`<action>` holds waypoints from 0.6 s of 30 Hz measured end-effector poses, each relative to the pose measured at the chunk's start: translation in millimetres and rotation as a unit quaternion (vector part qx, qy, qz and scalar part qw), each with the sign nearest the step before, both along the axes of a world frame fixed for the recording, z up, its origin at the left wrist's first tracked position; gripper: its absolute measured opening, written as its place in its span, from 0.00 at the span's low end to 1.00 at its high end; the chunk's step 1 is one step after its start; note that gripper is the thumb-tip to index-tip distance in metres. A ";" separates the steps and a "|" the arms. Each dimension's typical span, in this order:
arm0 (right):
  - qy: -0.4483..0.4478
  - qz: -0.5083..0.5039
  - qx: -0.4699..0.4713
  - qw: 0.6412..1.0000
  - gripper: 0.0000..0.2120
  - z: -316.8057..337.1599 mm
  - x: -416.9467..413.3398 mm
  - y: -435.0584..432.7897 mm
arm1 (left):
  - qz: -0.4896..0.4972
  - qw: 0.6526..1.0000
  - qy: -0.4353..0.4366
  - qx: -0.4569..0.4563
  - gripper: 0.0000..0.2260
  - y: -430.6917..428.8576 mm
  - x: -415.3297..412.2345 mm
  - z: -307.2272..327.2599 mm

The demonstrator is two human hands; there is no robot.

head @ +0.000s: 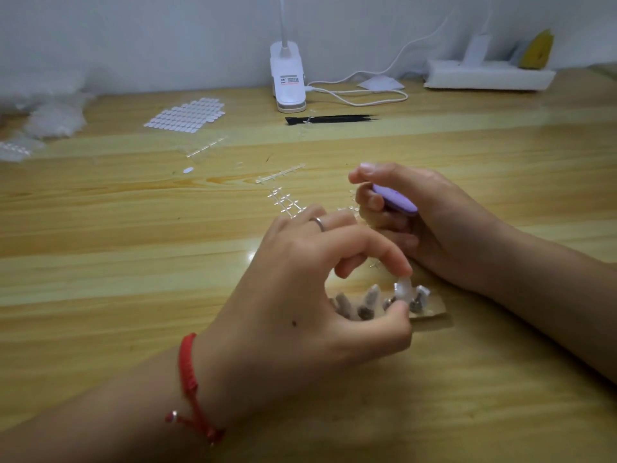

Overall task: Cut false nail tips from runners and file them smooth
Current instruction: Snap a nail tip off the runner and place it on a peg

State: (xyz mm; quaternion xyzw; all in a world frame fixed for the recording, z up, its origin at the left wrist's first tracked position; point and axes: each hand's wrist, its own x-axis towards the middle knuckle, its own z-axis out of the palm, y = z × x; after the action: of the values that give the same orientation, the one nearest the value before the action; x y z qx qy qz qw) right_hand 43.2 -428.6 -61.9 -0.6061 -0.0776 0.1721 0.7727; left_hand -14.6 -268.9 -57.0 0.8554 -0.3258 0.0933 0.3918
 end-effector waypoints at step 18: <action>0.003 -0.002 -0.011 1.000 0.07 0.0 -0.4 1.5 | 0.019 0.998 0.053 0.013 0.07 -1.8 4.6 -7.8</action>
State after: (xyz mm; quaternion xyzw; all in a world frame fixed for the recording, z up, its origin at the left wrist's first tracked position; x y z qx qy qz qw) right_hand 42.7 -427.1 -61.9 -0.6141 -0.0720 0.1728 0.7667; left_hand -9.9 -270.8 -64.8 0.8703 -0.2893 0.0509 0.3953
